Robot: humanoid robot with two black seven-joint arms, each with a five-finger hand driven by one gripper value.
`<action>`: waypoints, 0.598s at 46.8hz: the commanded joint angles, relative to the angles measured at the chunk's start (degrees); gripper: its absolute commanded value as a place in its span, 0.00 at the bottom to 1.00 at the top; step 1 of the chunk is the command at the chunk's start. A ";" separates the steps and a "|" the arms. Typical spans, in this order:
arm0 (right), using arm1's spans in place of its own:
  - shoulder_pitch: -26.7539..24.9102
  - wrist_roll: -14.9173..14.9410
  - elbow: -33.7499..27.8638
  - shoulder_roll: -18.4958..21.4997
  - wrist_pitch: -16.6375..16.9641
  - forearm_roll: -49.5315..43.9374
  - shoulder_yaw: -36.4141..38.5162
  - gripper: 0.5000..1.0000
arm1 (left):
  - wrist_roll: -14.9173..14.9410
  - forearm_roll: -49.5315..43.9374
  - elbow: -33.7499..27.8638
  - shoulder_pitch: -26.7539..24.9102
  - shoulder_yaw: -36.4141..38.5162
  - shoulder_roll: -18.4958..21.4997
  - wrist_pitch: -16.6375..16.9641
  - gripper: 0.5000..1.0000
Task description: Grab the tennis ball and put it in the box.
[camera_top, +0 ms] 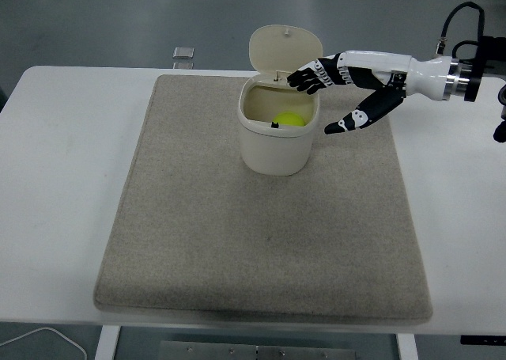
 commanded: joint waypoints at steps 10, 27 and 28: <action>-2.75 -0.03 -0.54 -1.90 -0.86 8.09 -0.62 0.86 | 0.06 0.00 -0.01 -0.05 0.00 0.00 0.00 0.98; -6.97 -0.03 -6.87 -0.76 -3.59 18.02 -0.80 0.86 | -0.03 0.00 0.08 -0.05 0.00 0.00 0.00 0.98; -7.32 -0.12 -7.39 -0.67 -3.59 19.16 -0.80 0.86 | -0.03 0.00 -0.01 -0.05 0.00 0.00 0.00 0.98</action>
